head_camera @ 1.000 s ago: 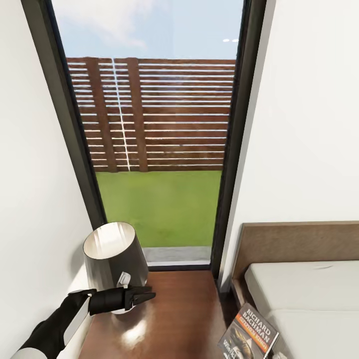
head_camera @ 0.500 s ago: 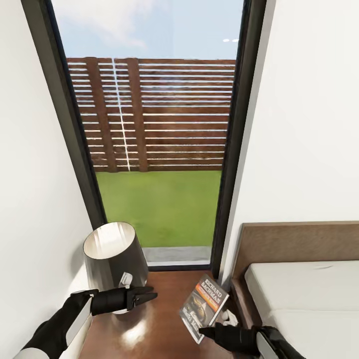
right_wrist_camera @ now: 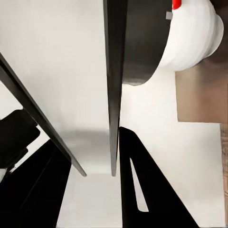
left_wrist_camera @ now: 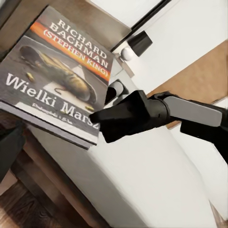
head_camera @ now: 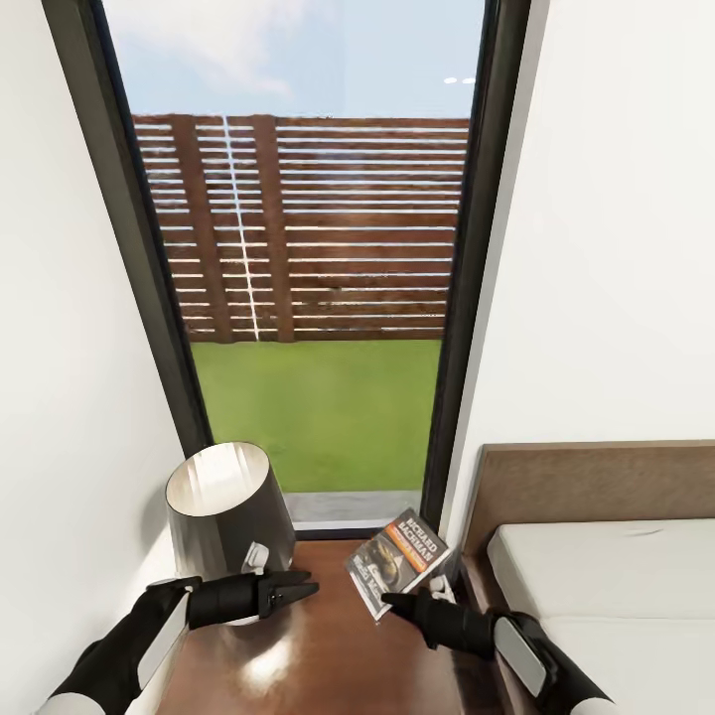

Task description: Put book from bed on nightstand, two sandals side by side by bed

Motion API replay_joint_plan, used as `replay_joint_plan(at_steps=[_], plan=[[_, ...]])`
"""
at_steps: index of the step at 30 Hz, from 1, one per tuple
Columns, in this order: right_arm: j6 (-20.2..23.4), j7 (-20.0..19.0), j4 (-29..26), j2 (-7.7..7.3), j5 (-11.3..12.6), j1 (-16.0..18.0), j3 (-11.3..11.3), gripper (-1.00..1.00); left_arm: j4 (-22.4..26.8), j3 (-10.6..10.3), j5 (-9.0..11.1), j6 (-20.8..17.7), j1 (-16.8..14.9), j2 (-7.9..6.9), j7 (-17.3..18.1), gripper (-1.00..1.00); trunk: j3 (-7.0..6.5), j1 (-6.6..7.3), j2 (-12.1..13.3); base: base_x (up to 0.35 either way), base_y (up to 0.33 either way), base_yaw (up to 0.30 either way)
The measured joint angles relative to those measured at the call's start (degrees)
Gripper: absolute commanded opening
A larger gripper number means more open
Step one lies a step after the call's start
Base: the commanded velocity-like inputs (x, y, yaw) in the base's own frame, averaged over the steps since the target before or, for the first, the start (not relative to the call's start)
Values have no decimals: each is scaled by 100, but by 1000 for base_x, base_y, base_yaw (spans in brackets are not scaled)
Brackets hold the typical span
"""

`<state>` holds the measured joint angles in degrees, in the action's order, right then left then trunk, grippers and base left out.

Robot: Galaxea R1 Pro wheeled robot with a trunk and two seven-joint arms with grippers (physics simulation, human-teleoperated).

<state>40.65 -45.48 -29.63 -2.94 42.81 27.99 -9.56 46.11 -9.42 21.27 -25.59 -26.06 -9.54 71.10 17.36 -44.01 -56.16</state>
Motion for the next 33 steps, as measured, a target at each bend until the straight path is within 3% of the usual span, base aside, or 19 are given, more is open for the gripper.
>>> replay_joint_plan(at_steps=[2,5,10,22,33], plan=[[229,0,2,1,104,-1,-6,-100,-3,0,0,0,0,23,-3,100,0,0,0,0,0,0],[903,-46,0,0,224,-1,-8,-100,-5,0,0,0,1,43,-5,100,0,0,0,0,0,0],[1171,-69,0,4,260,0,-12,-100,-6,0,-1,7,8,85,-37,100,0,0,0,0,0,0],[1182,-67,2,18,260,0,-43,-100,-6,0,-3,9,6,126,-84,100,0,0,0,0,0,0],[1177,-63,2,24,251,0,-48,-100,-6,0,-8,9,6,126,-84,100,197,-241,-440,0,0,0]])
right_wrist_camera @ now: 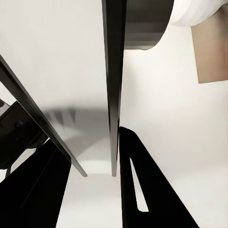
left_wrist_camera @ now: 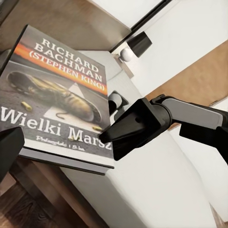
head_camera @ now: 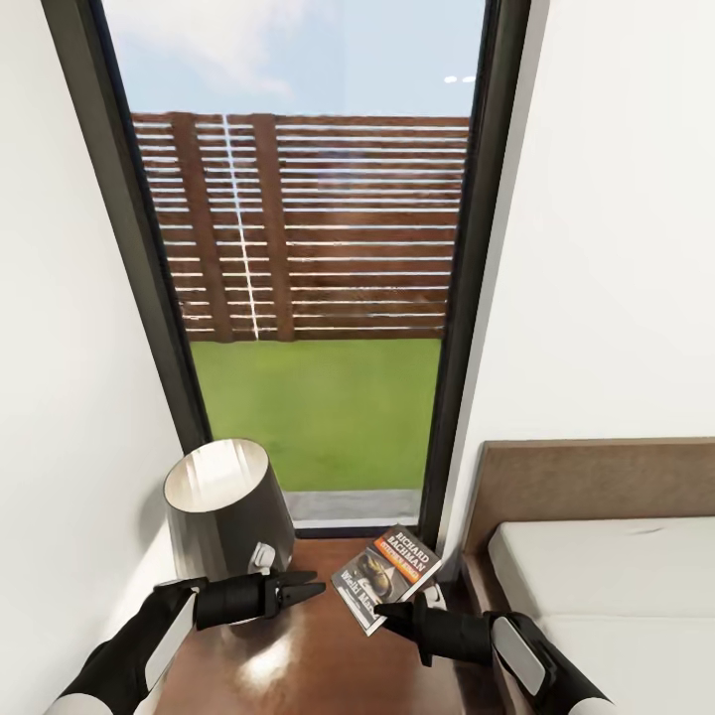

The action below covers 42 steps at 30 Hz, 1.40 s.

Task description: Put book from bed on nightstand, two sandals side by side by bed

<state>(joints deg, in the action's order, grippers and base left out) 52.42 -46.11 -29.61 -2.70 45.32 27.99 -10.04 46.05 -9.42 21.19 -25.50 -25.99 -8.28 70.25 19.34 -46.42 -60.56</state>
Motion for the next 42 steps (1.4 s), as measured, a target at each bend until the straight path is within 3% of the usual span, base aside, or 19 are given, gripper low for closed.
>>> replay_joint_plan(at_steps=[21,34,42], plan=[[1,-2,-5,-1,-2,0,0,-100,-87,0,-2,0,2,7,-2,100,378,-461,-843,0,0,0],[5,-3,0,3,7,0,-8,-100,-119,1,0,0,2,5,0,100,378,-462,-844,0,0,0],[1,-3,0,9,-1,0,-9,-100,-157,1,-2,3,2,64,0,100,521,-637,-1164,0,0,0]])
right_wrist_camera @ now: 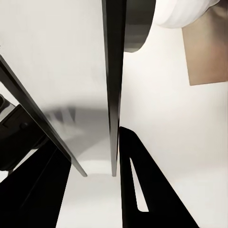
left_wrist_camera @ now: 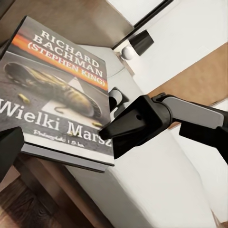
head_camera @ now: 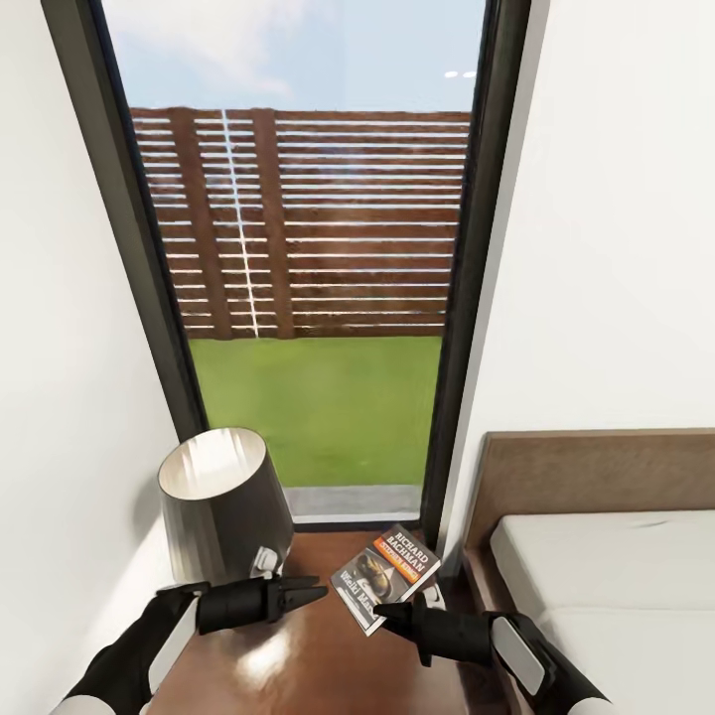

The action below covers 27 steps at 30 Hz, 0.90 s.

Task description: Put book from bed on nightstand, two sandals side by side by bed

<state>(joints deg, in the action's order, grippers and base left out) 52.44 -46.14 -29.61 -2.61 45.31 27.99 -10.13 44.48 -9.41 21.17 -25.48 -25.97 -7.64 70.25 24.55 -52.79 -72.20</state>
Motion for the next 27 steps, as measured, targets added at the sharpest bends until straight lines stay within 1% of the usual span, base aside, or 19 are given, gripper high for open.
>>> replay_joint_plan(at_steps=[6,8,11,27], plan=[[1,3,4,31,0,0,-1,-100,-1,-3,-7,6,0,18,-1,100,108,-132,-241,0,0,0],[5,10,12,115,3,0,-8,-100,-1,5,-8,6,0,16,0,100,144,-176,-321,0,0,0],[-5,16,11,149,1,0,-7,-100,-1,8,-8,0,-2,15,0,100,198,-242,-441,0,0,0],[-22,48,71,161,-12,0,-2,-100,8,1,0,-6,0,15,54,100,485,-593,-1083,0,0,0]])
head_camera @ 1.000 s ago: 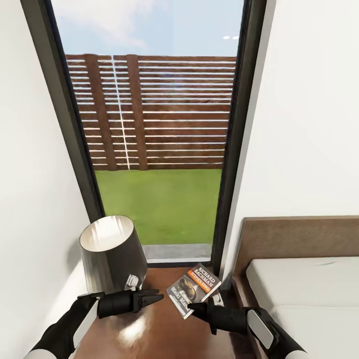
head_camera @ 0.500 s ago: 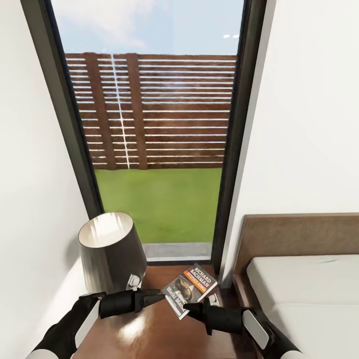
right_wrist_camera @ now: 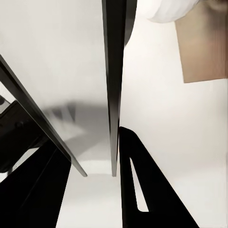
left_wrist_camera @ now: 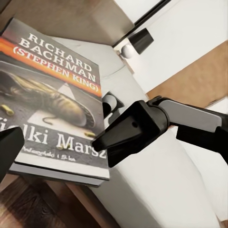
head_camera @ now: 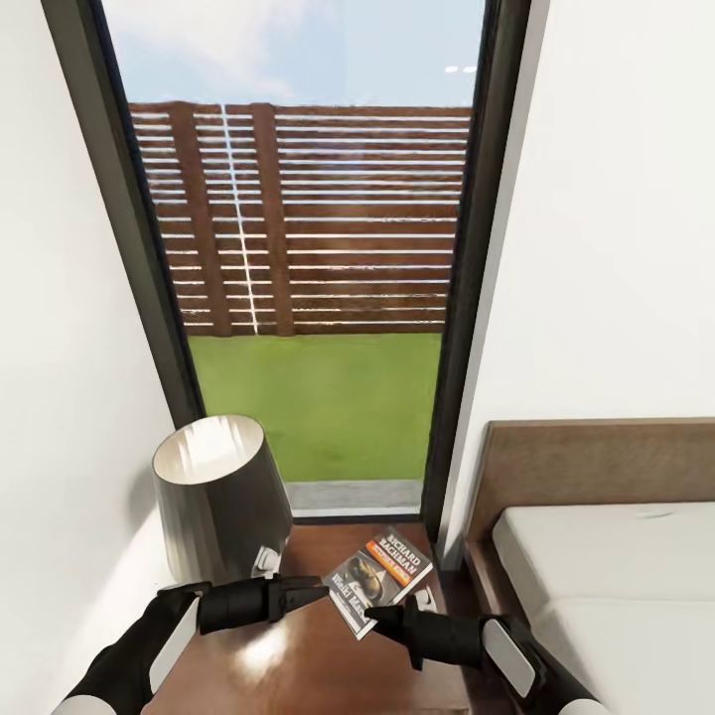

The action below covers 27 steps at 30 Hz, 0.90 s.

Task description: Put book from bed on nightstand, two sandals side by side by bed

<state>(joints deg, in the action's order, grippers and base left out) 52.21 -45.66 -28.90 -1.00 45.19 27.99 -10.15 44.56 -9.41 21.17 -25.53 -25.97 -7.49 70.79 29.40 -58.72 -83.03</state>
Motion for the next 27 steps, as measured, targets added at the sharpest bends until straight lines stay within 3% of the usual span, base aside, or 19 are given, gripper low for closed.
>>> replay_joint_plan(at_steps=[6,14,19,27], plan=[[-11,4,8,0,2,0,2,-100,58,-9,-4,-10,-1,0,29,100,108,-132,-241,0,0,0],[-12,5,8,0,0,0,2,-100,536,-14,0,-57,0,0,51,100,251,-308,-562,0,0,0],[-17,7,9,0,-16,0,2,-100,832,-9,-2,-329,-1,0,53,100,341,-417,-762,0,0,0],[-37,5,9,0,-25,0,3,-100,839,-11,2,-437,2,-30,43,100,485,-593,-1083,0,0,0]])
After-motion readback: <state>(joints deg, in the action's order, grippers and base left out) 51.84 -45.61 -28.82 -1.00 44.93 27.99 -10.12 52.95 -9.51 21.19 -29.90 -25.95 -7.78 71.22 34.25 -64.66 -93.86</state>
